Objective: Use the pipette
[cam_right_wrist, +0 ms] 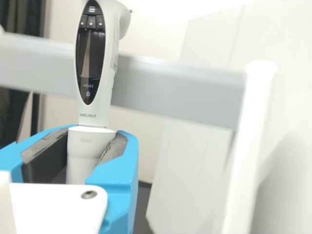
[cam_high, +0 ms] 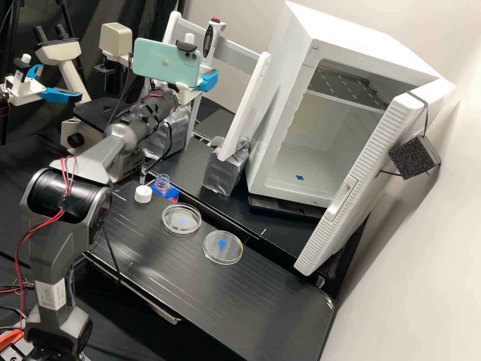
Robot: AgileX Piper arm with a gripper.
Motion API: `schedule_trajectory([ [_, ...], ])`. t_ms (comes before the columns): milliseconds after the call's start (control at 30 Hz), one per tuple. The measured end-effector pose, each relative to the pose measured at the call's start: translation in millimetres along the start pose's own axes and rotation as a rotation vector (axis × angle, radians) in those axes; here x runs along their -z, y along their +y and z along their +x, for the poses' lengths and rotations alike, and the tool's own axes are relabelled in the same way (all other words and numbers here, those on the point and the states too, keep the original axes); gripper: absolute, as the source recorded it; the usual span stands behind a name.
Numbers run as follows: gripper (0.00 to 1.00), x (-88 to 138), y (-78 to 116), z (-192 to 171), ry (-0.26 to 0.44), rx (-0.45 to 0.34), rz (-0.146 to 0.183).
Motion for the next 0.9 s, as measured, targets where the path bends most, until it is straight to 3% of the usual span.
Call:
schedule_trajectory([
  [267,0.00,-11,12.8,1,-0.014,-0.032,0.103],
  [433,0.00,-18,18.8,-15,0.004,-0.021,0.119],
  [533,0.00,-23,25.6,-33,0.016,-0.023,0.147],
  [767,0.00,-33,44.4,-78,0.054,-0.121,0.249],
  [900,0.00,-33,45.1,-99,0.093,-0.185,0.255],
])
